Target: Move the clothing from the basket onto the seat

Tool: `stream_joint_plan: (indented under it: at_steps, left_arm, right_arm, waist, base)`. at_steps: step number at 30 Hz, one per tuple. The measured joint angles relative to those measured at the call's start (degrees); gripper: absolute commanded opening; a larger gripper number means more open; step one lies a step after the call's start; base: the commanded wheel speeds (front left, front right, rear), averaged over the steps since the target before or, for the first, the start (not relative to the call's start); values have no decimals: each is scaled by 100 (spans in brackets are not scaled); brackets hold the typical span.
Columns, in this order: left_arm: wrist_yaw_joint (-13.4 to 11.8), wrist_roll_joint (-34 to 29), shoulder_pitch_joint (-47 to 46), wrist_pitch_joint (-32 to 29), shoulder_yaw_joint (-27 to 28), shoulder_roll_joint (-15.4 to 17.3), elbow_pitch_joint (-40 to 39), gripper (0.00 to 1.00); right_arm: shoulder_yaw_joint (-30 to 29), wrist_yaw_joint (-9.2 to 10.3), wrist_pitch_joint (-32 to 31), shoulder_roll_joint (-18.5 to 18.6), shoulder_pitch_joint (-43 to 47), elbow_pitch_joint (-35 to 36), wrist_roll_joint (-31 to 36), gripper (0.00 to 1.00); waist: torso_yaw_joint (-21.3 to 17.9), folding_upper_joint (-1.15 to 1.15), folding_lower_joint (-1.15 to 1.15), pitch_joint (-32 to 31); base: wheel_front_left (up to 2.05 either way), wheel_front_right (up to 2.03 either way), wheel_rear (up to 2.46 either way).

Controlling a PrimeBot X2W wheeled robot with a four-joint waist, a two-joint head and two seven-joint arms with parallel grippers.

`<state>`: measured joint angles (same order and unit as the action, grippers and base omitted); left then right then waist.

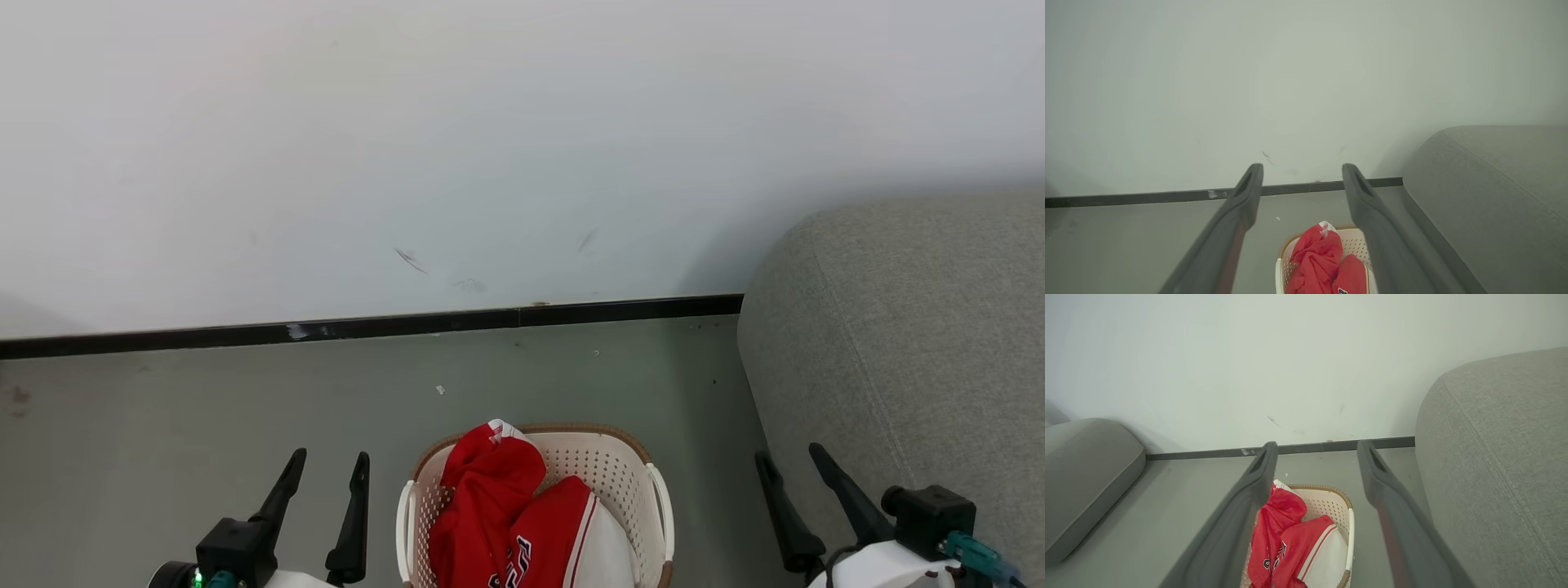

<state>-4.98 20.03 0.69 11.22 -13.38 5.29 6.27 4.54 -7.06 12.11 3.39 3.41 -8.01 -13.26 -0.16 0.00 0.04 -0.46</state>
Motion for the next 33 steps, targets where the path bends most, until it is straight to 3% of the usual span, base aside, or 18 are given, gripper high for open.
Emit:
stream_joint_plan:
  at_steps: [15,33]
  left_arm:
    - [-243,-1093,3,308,-109,9,-148,100]
    - [-249,-899,9,308,238,-55,-44,100]
  right_arm:
    - [-83,-1,205,-96,8,204,1389,100]
    - [-210,-1,208,-101,10,286,1308,100]
  waist:
    - [-23,0,-1,17]
    - [-35,0,-1,43]
  base:
    - [0,0,0]
    - [0,0,0]
